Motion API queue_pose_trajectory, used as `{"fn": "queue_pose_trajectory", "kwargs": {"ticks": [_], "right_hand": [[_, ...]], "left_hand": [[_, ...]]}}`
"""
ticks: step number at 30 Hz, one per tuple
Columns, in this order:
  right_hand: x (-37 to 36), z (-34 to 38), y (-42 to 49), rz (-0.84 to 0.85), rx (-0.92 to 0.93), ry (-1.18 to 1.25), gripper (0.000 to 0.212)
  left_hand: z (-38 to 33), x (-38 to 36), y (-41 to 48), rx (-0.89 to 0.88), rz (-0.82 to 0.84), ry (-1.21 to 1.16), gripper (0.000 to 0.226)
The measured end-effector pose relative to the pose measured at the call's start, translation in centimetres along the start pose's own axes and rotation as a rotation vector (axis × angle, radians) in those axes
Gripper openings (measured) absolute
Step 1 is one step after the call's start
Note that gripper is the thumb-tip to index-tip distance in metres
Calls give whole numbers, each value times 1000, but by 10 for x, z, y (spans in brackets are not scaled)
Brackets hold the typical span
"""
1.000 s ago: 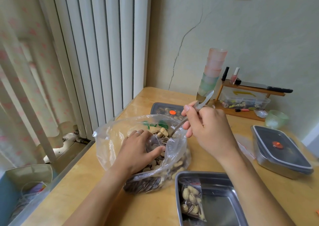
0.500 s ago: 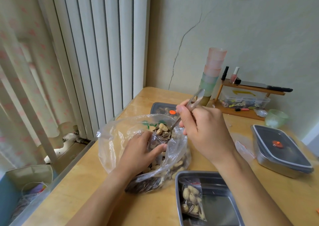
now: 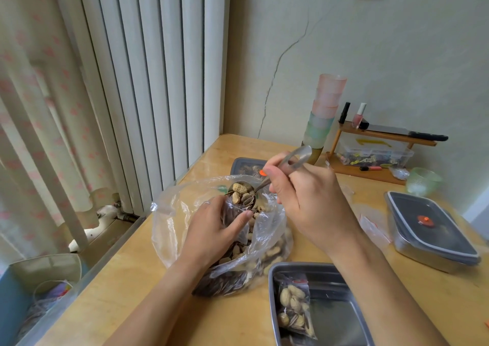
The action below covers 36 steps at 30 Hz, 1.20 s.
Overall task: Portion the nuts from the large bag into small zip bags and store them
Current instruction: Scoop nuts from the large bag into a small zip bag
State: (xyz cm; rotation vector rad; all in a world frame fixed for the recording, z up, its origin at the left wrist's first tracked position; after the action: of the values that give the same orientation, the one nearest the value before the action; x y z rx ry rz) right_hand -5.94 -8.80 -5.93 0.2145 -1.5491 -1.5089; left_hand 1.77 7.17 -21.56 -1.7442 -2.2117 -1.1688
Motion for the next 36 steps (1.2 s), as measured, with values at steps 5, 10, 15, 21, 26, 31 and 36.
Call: {"fn": "queue_pose_trajectory", "kwargs": {"ticks": [5,10,15,21,26,31,36], "right_hand": [[0,-2,-2,-10,2,14,31],[0,0,-1,-11,7,29,30],[3,-1,-2,-32,20,22,28],[5,2,-1,-70,41,47,28],[7,1,-2,-87,47,34,29],[7,1,-2,-83,71,33,27],[9,2,-2,-106,73,21,26]], "left_hand": [[-4,4,1,9,-33,-36,46],[-5,5,1,3,-42,-15,47],[-7,5,1,14,-26,-14,59],[-5,7,1,52,-38,-74,61],[-3,8,2,75,-52,-81,51],[-9,10,1,61,-59,-90,39],[-10,10,0,43,-62,-88,42]]}}
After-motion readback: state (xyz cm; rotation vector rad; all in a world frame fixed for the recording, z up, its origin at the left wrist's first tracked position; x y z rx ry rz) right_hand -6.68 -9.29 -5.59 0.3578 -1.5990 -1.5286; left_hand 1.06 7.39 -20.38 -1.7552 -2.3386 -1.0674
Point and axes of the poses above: each hand's wrist, its own y-axis towards the middle knuckle, its own x-axis out of the back of the hand, z = x × y, the point moved 8 cm from there along y, towards the middle knuckle, and after that the axes turned 5 degrees about -z, right-handed, at the moved point
